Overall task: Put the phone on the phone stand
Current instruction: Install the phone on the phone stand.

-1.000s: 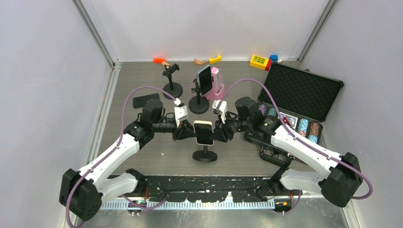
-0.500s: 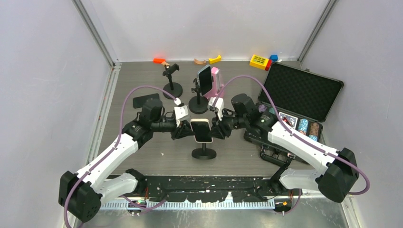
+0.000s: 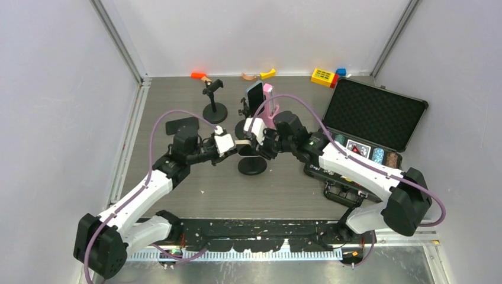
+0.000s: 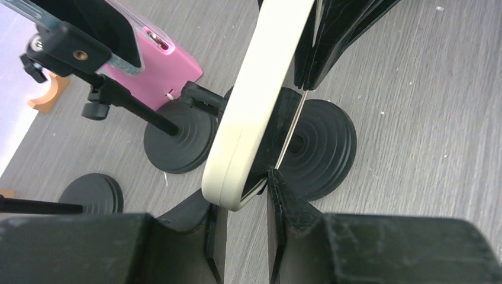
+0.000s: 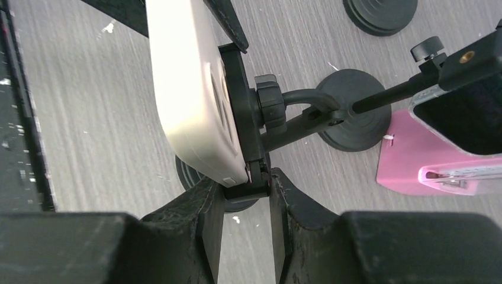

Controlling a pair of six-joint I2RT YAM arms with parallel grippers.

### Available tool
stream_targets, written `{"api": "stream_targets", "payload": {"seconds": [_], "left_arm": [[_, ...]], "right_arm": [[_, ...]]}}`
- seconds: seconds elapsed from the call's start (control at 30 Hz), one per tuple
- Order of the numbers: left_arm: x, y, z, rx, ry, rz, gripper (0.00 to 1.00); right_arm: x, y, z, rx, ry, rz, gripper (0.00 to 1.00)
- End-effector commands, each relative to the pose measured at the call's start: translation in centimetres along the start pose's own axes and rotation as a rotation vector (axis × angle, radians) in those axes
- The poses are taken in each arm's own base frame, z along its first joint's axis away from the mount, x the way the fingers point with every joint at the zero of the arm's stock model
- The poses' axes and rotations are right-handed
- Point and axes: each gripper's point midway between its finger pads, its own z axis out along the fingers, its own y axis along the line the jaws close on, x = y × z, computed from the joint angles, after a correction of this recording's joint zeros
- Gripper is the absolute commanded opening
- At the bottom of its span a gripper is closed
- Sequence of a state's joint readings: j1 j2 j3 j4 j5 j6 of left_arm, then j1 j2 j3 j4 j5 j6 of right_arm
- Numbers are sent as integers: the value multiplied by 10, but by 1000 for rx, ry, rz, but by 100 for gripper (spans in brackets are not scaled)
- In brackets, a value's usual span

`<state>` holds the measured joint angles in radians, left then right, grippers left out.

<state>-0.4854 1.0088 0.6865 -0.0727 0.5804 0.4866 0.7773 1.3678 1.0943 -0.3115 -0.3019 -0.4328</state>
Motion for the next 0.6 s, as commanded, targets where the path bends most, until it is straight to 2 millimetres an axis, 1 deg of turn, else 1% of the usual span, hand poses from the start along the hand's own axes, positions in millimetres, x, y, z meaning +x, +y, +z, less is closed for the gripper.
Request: {"api": "stream_targets", "payload": {"seconds": [0.0,0.03,0.07,0.1,0.13,0.17,0.23,0.27,0.33,0.4,0.5,0.57], "left_arm": [[-23,20,-3,-103,-120,192,0],[-20,16,-3,-90,-124,194,0],[-15,12,-3,-76,-118,193,0],[-11,7,-3,-59,-111,197,0],[-7,2,-3,-40,-100,194,0],[-3,-2,-4,-19,-88,189,0],[4,-12,-5,24,-69,175,0],[6,-16,-5,41,-69,169,0],[14,-31,-7,105,-46,133,0],[20,-46,-10,167,-35,102,0],[29,-63,-15,232,-8,63,0],[34,-71,-18,259,8,42,0]], "right_arm": [[-23,-23,4,166,-114,-132,0],[-20,-17,6,168,-111,-153,0],[-12,-11,8,165,-108,-161,0],[-9,-4,10,159,-105,-173,0],[-1,2,10,150,-97,-175,0],[3,10,12,137,-92,-176,0],[19,26,14,99,-71,-162,0],[20,30,13,87,-75,-143,0],[27,46,15,30,-76,-105,0],[34,58,16,-17,-74,-59,0],[45,73,18,-78,-62,9,0],[44,81,21,-110,-79,51,0]]}}
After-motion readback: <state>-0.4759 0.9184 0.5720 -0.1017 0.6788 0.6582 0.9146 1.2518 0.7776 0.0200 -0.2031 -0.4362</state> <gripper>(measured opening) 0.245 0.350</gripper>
